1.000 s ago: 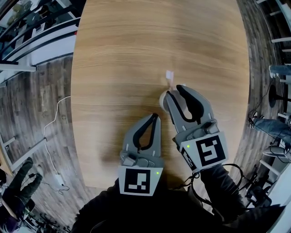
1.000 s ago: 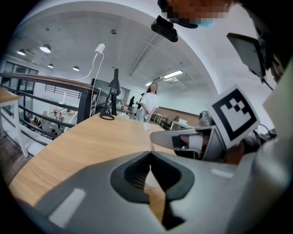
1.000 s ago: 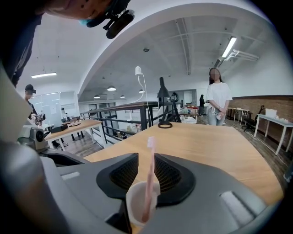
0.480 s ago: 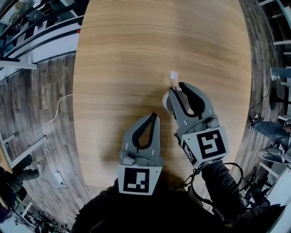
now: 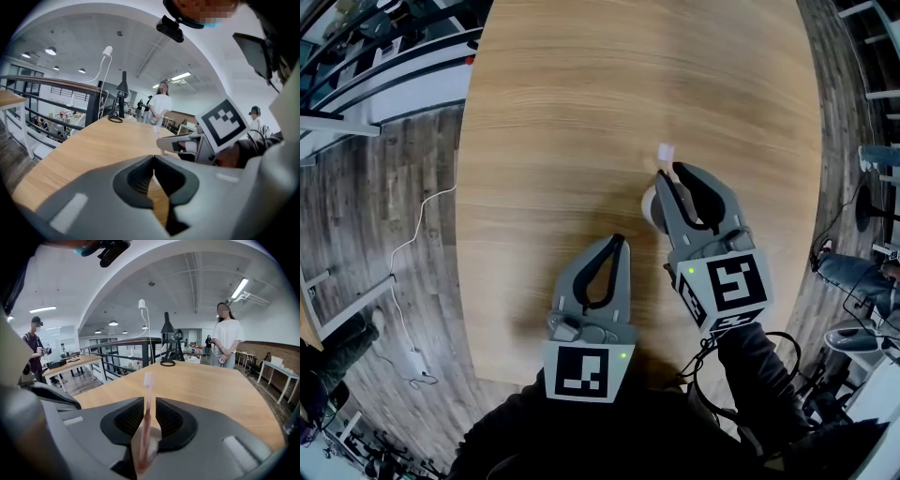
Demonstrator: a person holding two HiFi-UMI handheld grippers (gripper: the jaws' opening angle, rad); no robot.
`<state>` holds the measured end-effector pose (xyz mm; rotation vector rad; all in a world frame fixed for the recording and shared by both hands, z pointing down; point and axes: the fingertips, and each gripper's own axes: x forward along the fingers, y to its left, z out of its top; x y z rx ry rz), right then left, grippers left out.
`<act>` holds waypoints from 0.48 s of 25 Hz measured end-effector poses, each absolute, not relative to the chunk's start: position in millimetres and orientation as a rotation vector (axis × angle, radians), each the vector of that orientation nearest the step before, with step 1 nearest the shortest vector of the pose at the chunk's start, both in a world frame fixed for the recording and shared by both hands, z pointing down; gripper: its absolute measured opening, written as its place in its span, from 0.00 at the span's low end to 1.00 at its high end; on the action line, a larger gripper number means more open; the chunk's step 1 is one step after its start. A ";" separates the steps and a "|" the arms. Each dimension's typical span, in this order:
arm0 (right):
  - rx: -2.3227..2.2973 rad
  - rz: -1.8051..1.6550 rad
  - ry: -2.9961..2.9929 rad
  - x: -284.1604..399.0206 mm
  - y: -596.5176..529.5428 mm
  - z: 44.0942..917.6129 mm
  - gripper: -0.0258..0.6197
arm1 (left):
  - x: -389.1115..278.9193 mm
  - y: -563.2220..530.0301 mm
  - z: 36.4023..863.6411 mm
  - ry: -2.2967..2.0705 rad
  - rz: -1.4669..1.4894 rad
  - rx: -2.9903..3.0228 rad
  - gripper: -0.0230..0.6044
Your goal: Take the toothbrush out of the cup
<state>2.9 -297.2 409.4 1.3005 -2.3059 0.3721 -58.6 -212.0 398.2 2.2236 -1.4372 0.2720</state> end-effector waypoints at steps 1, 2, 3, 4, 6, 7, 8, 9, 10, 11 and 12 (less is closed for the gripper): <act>1.296 0.359 -2.300 3.0 -296.9 410.1 0.16 | -59.4 -211.5 397.6 -1.440 0.270 2.220 0.05; 1.292 0.349 -2.294 3.0 -296.5 410.8 0.15 | -60.3 -211.1 397.2 -1.443 0.268 2.219 0.05; 1.288 0.341 -2.287 2.8 -296.2 411.4 0.12 | -61.3 -210.8 396.9 -1.445 0.267 2.220 0.05; 1.285 0.336 -2.282 2.7 -296.2 412.0 0.10 | -62.2 -210.7 396.7 -1.447 0.265 2.220 0.05; 1.280 0.334 -2.281 2.6 -296.5 412.7 0.09 | -63.0 -210.8 395.9 -1.451 0.262 2.221 0.05; 1.278 0.335 -2.283 2.6 -296.5 412.8 0.09 | -63.1 -210.9 395.3 -1.453 0.261 2.221 0.05; 1.277 0.338 -2.286 2.2 -296.2 412.7 0.08 | -63.6 -210.6 394.9 -1.454 0.261 2.222 0.05; 1.276 0.343 -2.290 1.3 -295.4 412.4 0.08 | -64.7 -209.8 394.5 -1.455 0.262 2.223 0.05; 1.274 0.349 -2.296 -0.1 -294.1 412.0 0.07 | -66.2 -208.6 394.1 -1.457 0.262 2.223 0.05; 1.271 0.354 -2.301 -1.7 -292.4 411.7 0.07 | -67.7 -207.3 393.6 -1.460 0.261 2.223 0.05; 1.268 0.357 -2.304 -3.1 -290.7 411.6 0.07 | -68.8 -206.0 393.2 -1.462 0.259 2.222 0.05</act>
